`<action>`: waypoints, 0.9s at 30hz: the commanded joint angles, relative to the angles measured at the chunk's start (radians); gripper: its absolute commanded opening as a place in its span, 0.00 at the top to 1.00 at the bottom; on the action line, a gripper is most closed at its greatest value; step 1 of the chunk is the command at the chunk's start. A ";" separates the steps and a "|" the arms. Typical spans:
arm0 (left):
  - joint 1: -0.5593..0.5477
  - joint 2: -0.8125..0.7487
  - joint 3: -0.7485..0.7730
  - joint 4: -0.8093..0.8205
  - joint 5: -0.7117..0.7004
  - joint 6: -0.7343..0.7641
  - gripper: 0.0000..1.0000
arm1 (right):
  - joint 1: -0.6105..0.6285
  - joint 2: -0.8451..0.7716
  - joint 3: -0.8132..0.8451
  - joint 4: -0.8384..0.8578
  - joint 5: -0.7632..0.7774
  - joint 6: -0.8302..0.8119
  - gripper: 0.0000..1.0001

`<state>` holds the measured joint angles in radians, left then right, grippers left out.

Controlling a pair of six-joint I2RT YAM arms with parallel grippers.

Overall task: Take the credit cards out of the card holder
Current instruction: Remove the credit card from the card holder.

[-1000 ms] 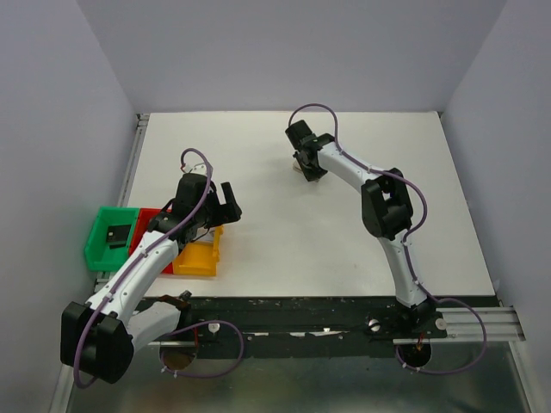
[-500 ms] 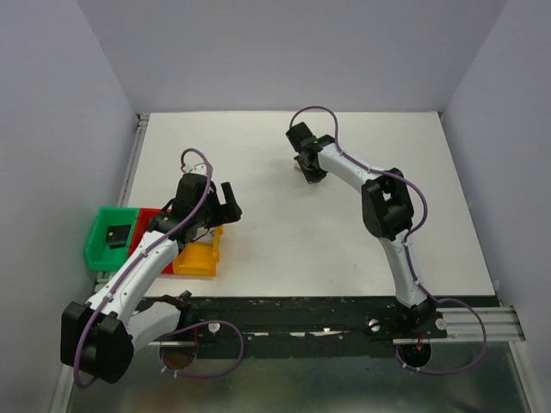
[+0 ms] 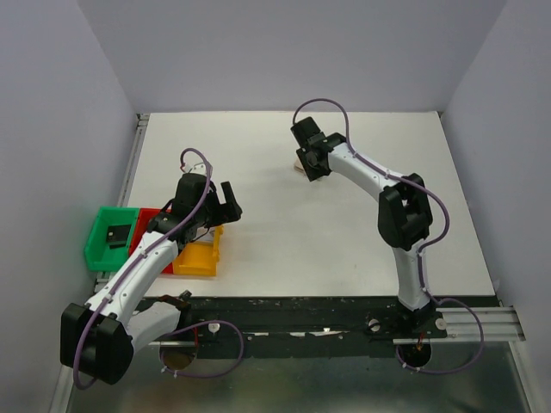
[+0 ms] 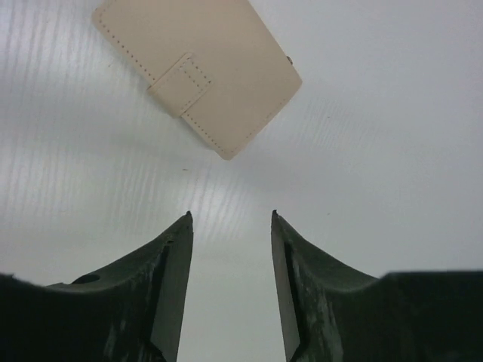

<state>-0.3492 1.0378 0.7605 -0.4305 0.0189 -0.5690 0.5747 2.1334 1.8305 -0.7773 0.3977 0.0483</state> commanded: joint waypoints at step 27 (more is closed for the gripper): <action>-0.004 0.027 0.003 0.006 0.032 0.004 0.01 | -0.022 0.323 0.368 -0.166 -0.060 -0.051 0.38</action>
<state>-0.3492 1.0622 0.7521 -0.4278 0.0315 -0.5690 0.5667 2.4474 2.1887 -0.8936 0.3676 0.0063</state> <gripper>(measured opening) 0.992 0.633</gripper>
